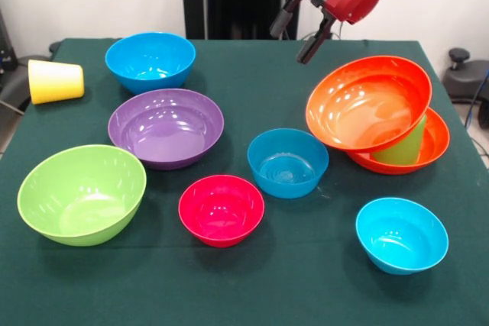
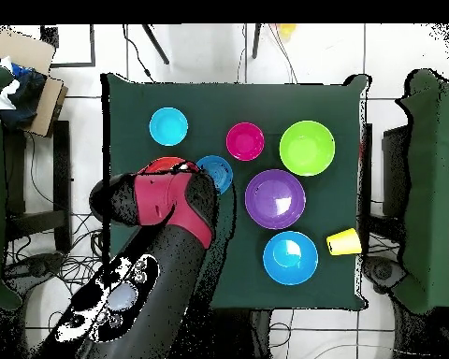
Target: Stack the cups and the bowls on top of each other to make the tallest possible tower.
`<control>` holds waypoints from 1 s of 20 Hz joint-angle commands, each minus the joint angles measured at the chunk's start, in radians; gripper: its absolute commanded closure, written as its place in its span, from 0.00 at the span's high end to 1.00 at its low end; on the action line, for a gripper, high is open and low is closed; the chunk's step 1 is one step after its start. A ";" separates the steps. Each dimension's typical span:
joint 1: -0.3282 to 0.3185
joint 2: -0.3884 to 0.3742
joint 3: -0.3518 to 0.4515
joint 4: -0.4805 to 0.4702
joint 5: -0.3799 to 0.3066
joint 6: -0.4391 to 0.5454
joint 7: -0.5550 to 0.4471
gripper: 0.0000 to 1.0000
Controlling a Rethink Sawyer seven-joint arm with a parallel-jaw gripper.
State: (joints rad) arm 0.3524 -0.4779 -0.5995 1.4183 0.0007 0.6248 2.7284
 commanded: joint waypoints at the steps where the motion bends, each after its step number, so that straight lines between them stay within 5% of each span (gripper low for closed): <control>1: -0.025 0.015 0.156 0.070 -0.089 -0.051 -0.102 1.00; 20: -0.019 0.038 0.154 0.072 -0.112 -0.095 -0.062 1.00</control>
State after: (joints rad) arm 0.3494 -0.4777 -0.5959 1.4377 -0.0322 0.6131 2.7284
